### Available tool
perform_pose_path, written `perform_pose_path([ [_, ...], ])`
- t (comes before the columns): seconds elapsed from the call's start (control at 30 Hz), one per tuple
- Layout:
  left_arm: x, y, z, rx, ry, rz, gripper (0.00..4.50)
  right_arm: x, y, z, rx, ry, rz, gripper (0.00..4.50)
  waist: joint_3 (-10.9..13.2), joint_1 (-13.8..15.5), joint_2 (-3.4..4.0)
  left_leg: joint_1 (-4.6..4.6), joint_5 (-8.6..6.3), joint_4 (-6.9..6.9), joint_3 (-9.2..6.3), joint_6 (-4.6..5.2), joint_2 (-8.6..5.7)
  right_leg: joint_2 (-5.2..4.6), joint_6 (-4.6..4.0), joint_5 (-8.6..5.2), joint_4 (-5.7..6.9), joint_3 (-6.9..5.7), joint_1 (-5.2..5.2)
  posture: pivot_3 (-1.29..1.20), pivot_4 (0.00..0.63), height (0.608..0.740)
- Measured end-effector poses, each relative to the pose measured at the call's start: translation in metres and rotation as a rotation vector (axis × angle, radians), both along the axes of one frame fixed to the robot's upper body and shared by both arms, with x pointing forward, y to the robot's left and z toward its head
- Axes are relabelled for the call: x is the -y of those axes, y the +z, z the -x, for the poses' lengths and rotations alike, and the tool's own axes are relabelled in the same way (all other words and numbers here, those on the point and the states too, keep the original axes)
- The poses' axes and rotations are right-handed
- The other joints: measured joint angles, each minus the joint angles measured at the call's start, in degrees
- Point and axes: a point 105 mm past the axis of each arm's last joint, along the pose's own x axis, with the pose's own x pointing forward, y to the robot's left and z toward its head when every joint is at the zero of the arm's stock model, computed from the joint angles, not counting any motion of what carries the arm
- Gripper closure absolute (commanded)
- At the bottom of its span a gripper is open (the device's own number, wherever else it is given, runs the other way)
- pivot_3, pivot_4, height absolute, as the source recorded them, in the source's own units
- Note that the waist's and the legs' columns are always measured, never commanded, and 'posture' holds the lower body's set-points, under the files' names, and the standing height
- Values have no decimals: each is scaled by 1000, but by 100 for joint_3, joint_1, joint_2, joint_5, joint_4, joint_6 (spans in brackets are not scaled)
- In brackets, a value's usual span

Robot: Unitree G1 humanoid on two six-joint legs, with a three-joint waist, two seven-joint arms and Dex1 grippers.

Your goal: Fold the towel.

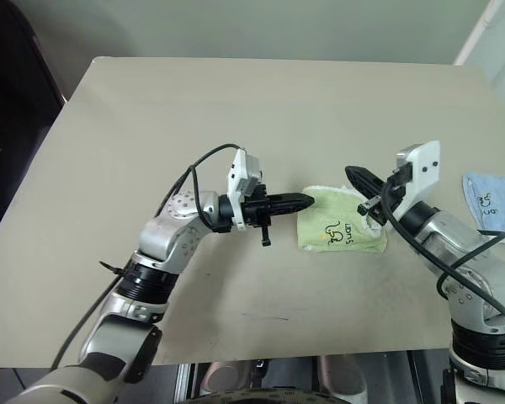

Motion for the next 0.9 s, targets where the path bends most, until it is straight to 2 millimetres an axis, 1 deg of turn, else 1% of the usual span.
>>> perform_pose_path([
  [0.07,9,-5,-1,16,-7,23,4463,-2,-7,-3,-11,11,19,4500,0,-2,0,1,-1,0,0,1,-1,-7,-1,1,1,0,1,0,150,740],
  [0.2,25,-14,-9,21,-7,39,4463,-4,-29,-10,-61,16,65,4500,0,-5,0,-3,0,0,0,4,-3,-12,2,9,1,-1,-3,0,150,740],
  [0.3,33,-21,-19,48,12,8,4463,-1,-49,-17,-89,-3,126,4500,-1,-9,2,-2,-1,-1,0,5,-3,-13,45,35,0,-2,-2,0,150,740],
  [0.33,35,-27,-21,51,19,-12,4463,1,-57,-18,-105,-11,141,4500,-1,-10,2,-1,-2,-1,-1,6,-2,-14,47,36,0,-2,-2,0,150,740],
  [0.4,37,-47,-26,32,44,-65,4463,7,-80,-21,-153,-43,172,4500,-2,-13,3,-2,-5,-1,0,11,-3,-16,49,36,-3,-3,-2,0,150,740],
  [0.43,40,-59,-24,26,41,-102,4463,11,-90,-23,-174,-62,185,4500,-1,-13,4,-6,-6,-2,1,12,-4,-20,51,36,-4,-4,-6,0,150,740],
  [0.47,42,-69,-22,27,29,-137,4463,13,-95,-24,-176,-74,186,4500,-1,-13,5,-6,-8,-1,1,16,-4,-21,53,35,-5,-4,-5,0,150,740],
  [0.53,46,-79,-18,63,15,-178,4463,16,-100,-28,-155,-95,192,4500,-9,-11,2,2,-13,0,0,23,-6,-24,56,35,-11,-8,8,0,150,740],
  [0.6,49,-84,-17,97,16,-188,4463,20,-105,-30,-140,-118,202,4500,-20,-6,11,37,-20,0,-1,35,-8,-27,50,28,-32,-9,57,0,150,740],
  [0.63,49,-85,-16,108,13,-183,4463,22,-107,-31,-130,-125,207,4500,-26,-5,16,44,-22,2,-1,41,-10,-28,20,10,-41,-9,72,0,150,740],
  [0.67,50,-86,-14,117,12,-171,4463,23,-108,-32,-119,-132,214,4500,-32,-5,21,47,-21,6,-1,51,-14,-32,28,9,-50,-9,84,0,150,740],
  [0.73,47,-87,-14,130,19,-152,4463,26,-107,-31,-106,-137,213,4500,-37,-2,28,47,-18,10,-1,63,-21,-41,59,5,-64,-9,96,0,150,740],
  [0.9,44,-85,-9,141,-15,-110,4463,37,-100,-21,-110,-81,193,4500,-45,-3,42,34,-26,6,2,69,-39,-58,55,7,-77,-9,91,0,150,740],
])
